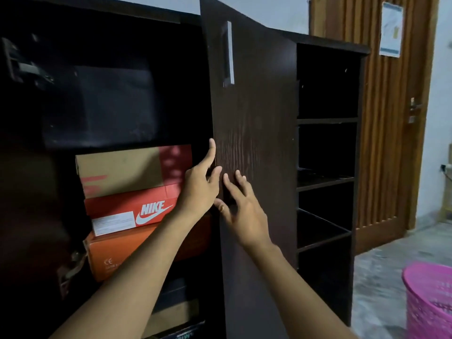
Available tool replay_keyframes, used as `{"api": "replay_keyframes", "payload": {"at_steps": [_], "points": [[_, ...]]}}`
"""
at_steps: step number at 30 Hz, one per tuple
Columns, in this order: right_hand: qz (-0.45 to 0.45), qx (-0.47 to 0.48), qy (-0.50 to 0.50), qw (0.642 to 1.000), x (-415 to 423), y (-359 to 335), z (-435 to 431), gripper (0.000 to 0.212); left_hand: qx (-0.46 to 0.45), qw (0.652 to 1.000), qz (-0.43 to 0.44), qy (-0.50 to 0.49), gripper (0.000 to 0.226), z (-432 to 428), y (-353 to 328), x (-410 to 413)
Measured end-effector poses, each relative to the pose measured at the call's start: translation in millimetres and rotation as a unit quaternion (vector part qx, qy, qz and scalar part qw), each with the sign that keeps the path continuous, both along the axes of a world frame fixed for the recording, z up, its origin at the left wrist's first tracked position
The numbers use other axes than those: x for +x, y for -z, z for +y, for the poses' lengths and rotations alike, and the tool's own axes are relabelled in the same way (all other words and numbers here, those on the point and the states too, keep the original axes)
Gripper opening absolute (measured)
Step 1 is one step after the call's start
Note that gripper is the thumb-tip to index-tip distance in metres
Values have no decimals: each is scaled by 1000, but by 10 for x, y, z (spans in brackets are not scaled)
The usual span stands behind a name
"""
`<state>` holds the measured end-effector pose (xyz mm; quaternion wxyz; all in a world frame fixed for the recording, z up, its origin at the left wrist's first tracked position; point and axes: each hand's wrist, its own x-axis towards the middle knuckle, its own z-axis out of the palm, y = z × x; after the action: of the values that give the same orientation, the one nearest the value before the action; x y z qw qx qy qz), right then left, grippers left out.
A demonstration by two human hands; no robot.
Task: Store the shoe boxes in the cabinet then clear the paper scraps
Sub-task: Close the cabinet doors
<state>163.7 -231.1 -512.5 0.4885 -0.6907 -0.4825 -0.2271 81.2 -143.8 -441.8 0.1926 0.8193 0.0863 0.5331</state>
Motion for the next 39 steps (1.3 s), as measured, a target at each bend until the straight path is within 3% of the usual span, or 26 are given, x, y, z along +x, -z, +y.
{"api": "replay_keyframes", "payload": {"at_steps": [3, 7, 10, 14, 23, 26, 29, 31, 33, 37, 39], "points": [[-18, -36, 6, 999, 107, -60, 178, 70, 116, 986, 21, -119, 62, 224, 13, 82], [-41, -79, 20, 996, 264, -117, 418, 81, 249, 908, 74, -328, 64, 473, 19, 218], [-60, -100, 49, 992, 346, -125, 584, 82, 306, 866, 83, -386, 66, 726, 12, 285], [-49, -131, 87, 986, 499, -104, 824, 80, 311, 848, 123, -412, 75, 1061, -48, 339], [-65, -79, 84, 991, 636, -15, 960, 83, 317, 863, 107, -380, 70, 1235, 0, 439], [-42, -84, 59, 994, 632, -48, 906, 84, 281, 890, 138, -331, 69, 1159, -41, 354], [-1, -108, 16, 994, 608, -160, 707, 87, 181, 932, 167, -268, 64, 958, -126, 170], [37, -127, -17, 991, 553, -285, 516, 76, 81, 961, 144, -223, 46, 759, -196, -4], [91, -122, -67, 986, 467, -367, 350, 55, 39, 970, 126, -205, 26, 501, -225, -244], [158, -85, -201, 963, 124, -354, 98, 12, 78, 967, 108, -219, 26, -108, -147, -825], [161, -80, -268, 946, -142, -333, 8, 6, 150, 942, 50, -296, 24, -359, -140, -1144]]}}
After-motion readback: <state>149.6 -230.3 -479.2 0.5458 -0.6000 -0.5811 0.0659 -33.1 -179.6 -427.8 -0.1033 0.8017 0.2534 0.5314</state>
